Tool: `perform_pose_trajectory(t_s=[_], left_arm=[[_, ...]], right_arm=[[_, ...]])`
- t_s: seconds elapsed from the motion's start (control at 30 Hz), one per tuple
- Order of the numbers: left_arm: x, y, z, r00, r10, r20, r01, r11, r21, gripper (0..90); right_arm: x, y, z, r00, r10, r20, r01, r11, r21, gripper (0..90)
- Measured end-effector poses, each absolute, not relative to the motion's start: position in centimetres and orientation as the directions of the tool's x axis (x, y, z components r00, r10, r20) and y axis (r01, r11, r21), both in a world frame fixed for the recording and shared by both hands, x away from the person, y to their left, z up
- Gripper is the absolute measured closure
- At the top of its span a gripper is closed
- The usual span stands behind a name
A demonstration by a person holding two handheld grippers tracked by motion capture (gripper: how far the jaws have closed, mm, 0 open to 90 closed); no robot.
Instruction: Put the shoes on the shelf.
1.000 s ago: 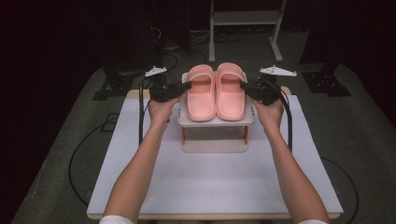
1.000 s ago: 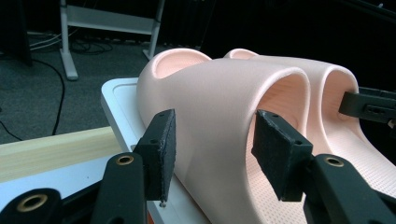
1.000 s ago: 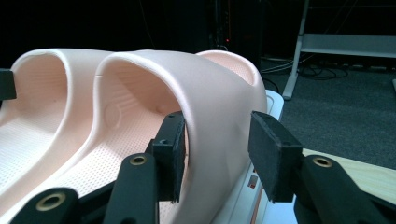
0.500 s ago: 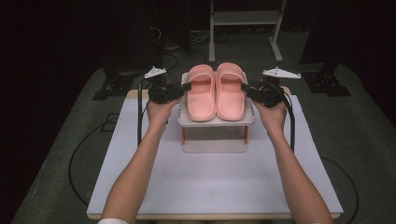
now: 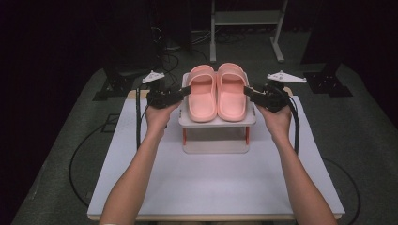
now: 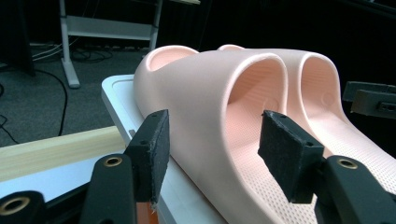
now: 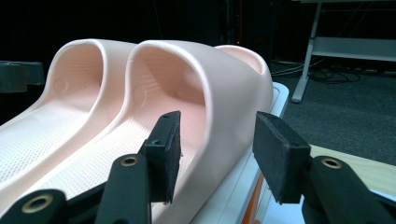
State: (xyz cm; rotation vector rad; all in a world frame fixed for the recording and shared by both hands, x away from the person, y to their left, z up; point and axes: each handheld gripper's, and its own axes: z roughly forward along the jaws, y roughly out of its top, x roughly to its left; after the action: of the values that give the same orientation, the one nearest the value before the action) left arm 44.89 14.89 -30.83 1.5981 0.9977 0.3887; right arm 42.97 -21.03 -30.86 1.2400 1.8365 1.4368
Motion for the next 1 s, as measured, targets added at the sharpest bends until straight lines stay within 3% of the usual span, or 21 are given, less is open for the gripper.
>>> perform_pose_trajectory(t_s=[1.0], left_arm=[[42.5, 15.3, -31.4, 0.608, 0.759, -0.232, 0.362, -0.005, 0.932, 36.5]], right_arm=[[40.9, -22.2, -31.6, -0.474, 0.869, 0.142, 0.349, 0.038, 0.937, 46.9]])
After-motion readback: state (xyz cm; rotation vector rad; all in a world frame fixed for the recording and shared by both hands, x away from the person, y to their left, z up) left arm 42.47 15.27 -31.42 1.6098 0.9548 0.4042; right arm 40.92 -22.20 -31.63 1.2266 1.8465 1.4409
